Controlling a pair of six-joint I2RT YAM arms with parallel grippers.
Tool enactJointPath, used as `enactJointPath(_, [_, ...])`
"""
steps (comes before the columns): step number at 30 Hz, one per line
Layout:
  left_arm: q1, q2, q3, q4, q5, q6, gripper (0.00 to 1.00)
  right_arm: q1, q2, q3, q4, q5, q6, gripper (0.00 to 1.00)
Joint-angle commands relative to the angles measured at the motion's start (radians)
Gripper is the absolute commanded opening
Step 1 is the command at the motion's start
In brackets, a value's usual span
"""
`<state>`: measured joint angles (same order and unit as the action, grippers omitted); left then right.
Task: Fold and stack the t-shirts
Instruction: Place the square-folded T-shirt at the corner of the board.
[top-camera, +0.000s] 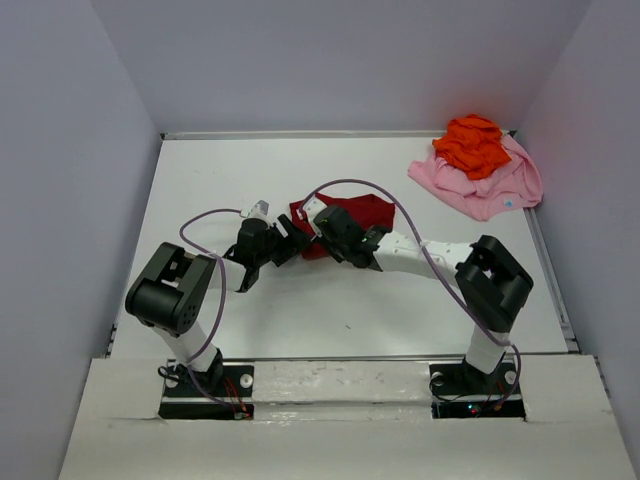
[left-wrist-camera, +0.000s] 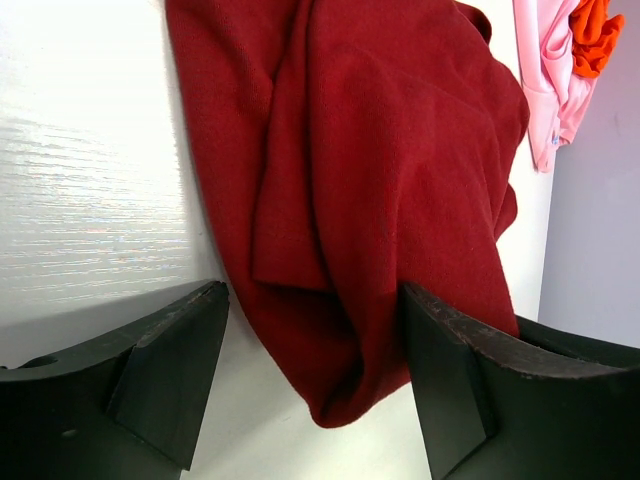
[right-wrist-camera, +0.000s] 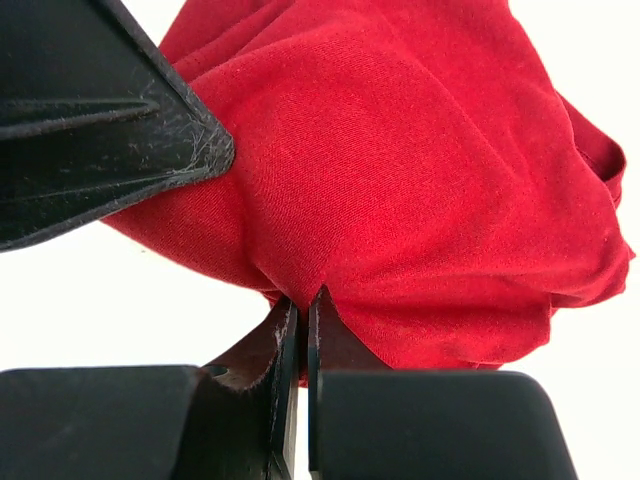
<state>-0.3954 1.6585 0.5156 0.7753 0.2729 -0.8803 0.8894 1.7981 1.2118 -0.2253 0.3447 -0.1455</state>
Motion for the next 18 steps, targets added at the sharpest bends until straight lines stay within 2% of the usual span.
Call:
enactJointPath(1, [0.004, -0.031, -0.006, -0.034, -0.003, 0.024, 0.82, -0.004, -0.051, 0.052, 0.007, 0.013, -0.003, 0.00])
enactJointPath(9, [0.001, -0.013, 0.014, -0.027, -0.015, 0.015, 0.82, -0.004, -0.046, 0.051, 0.001, 0.007, 0.003, 0.00])
enactJointPath(18, [-0.002, 0.107, 0.034, 0.149, 0.063, -0.101, 0.82, -0.004, -0.048, 0.041, 0.001, -0.007, 0.007, 0.00])
